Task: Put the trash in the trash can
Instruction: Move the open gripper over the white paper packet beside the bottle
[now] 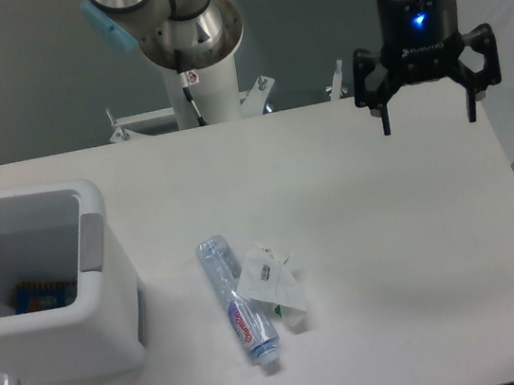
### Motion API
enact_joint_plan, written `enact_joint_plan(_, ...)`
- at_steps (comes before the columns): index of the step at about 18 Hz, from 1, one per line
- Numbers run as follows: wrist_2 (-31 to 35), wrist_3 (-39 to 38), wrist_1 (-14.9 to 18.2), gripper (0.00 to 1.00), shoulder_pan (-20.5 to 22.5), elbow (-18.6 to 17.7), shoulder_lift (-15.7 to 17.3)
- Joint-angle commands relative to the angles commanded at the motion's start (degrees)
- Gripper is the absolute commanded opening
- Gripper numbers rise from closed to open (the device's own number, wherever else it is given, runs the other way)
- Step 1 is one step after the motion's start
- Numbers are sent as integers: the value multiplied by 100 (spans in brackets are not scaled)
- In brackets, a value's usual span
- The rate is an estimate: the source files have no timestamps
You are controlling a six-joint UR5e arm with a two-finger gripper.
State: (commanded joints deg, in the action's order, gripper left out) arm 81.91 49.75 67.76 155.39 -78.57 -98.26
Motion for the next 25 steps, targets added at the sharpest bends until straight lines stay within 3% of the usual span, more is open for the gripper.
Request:
enact_joint_plan(7,-26,-88,-70,100,-18,-114,9)
enact_joint_plan(13,-53,-114,-684,100,-114,-553,-26)
enact_joint_plan(17,-44,-1026,-1194,100,-368,-949,-70)
enact_joint_plan(20,-53,-1449,-1248,100,-588,-1036,-290)
enact_joint_plan(25,-79,-1634,-1257,100,-879,-1590,-501)
